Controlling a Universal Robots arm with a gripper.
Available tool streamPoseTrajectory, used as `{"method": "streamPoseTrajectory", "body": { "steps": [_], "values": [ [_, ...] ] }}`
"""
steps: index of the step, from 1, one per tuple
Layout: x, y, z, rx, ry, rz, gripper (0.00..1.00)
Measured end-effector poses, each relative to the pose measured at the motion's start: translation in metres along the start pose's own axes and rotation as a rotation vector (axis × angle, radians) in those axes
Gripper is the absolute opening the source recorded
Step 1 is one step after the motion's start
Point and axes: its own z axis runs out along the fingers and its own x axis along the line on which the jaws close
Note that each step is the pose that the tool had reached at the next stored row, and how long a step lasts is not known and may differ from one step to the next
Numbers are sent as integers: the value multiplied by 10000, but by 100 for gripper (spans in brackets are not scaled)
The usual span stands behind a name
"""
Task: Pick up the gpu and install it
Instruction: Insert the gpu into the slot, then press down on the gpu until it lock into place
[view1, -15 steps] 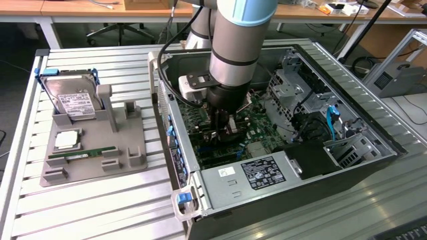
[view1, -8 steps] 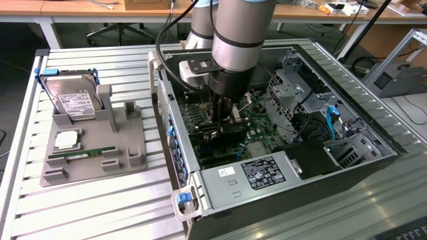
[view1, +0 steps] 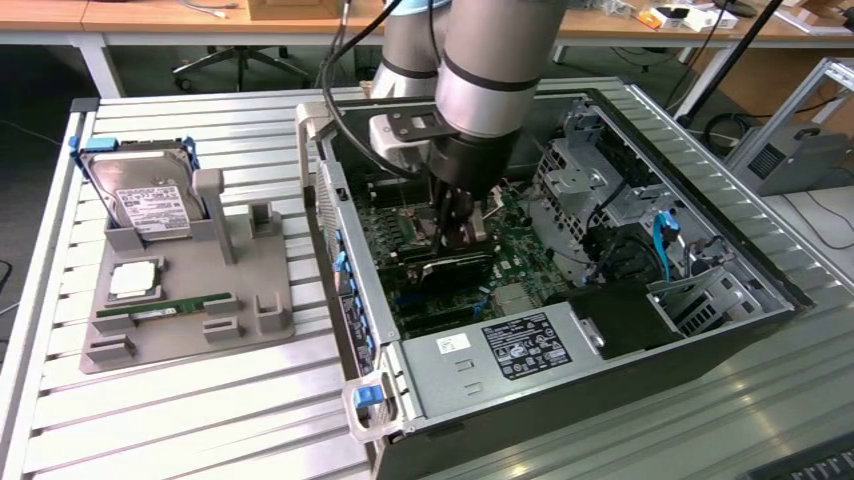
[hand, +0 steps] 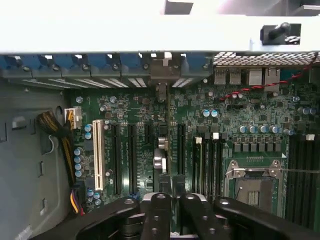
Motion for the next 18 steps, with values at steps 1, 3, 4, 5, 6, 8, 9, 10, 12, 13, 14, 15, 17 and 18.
{"method": "streamPoseTrajectory", "body": {
  "steps": [1,3,4,5,6,8,9,10,12,13,14,15,17,18],
  "values": [
    [0,-38,0,-45,-17,-1,11],
    [0,-132,5,-162,-34,-4,11],
    [0,-184,10,-233,-34,-1,11],
    [0,-229,15,-298,-33,-1,11],
    [0,-303,24,-410,-34,1,11],
    [0,-419,34,-584,-37,2,11],
    [0,-460,36,-647,-37,4,11],
    [0,-483,37,-692,-39,3,11],
    [1,-485,37,-695,-37,4,11],
    [0,-485,37,-696,-36,4,11],
    [0,-485,37,-696,-37,4,11],
    [0,-485,37,-696,-37,4,11],
    [0,-485,37,-696,-37,4,11],
    [0,-485,37,-696,-36,4,11]
  ]
}}
